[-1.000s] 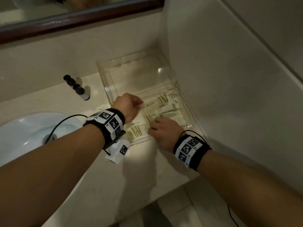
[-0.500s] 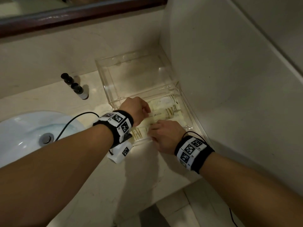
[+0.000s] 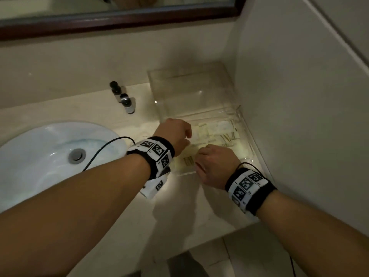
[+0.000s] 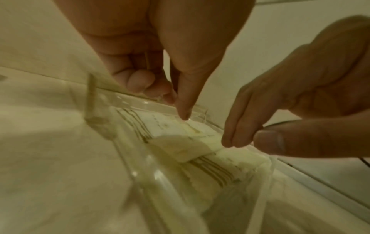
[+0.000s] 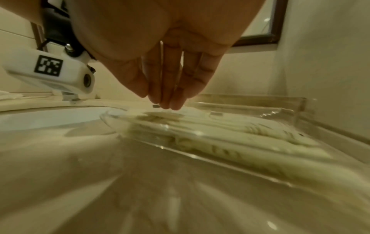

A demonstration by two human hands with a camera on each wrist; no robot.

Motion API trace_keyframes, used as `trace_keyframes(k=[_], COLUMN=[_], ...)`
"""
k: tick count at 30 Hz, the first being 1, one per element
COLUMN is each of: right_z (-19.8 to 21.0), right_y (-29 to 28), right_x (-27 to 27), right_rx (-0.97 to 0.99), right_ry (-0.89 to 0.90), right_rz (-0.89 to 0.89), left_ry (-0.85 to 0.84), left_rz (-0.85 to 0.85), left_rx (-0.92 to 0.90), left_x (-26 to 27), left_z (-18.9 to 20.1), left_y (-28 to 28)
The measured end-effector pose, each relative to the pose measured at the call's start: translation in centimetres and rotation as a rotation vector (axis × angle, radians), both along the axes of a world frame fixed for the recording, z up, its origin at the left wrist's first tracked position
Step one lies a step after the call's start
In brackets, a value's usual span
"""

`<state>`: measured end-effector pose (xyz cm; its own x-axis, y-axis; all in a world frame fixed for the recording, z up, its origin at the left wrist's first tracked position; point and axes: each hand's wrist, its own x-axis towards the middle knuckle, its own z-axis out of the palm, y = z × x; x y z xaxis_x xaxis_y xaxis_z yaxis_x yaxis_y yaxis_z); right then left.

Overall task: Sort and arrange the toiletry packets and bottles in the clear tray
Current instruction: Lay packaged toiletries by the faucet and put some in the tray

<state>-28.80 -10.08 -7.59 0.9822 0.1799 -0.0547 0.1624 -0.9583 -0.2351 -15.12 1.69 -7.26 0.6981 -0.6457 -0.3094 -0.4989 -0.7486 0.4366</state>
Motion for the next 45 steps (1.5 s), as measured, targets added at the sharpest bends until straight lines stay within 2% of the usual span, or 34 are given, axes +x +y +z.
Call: trace_keyframes(k=[5, 9, 19, 24, 30, 36, 42, 45], right_z=[1.9, 3.9, 9.3, 11.1, 10.7, 8.0, 4.0, 1.7], right_y=[5.6, 12.0, 32.4, 43.0, 53.6, 61.1, 65.8, 67.5], right_x=[3.1, 6.6, 15.2, 18.0, 20.3, 23.4, 25.1, 25.1], right_rx=[-0.015, -0.028, -0.076, -0.043, 0.028, -0.046, -0.154, -0.203], right_ry=[-0.017, -0.031, -0.044, -0.034, 0.021, 0.165, 0.260, 0.370], right_rz=[0.111, 0.208, 0.455, 0.575, 0.605, 0.583, 0.554, 0.545], left_ry=[0.021, -0.035, -0.133, -0.153, -0.138, -0.074, 0.178, 0.190], left_rz=[0.090, 0.206, 0.628, 0.806, 1.052, 1.297, 1.427, 1.388], left_rx=[-0.114, -0.136, -0.132, -0.071, -0.041, 0.041, 0.219, 0.284], left_x=[1.2, 2.4, 3.6, 3.2, 4.2, 5.6, 5.3, 4.8], left_z=[2.8, 5.0, 8.9, 9.8, 8.5, 4.9, 0.5, -0.9], left_y=[6.9, 15.1, 38.8, 49.8, 60.3, 68.5, 72.1, 72.2])
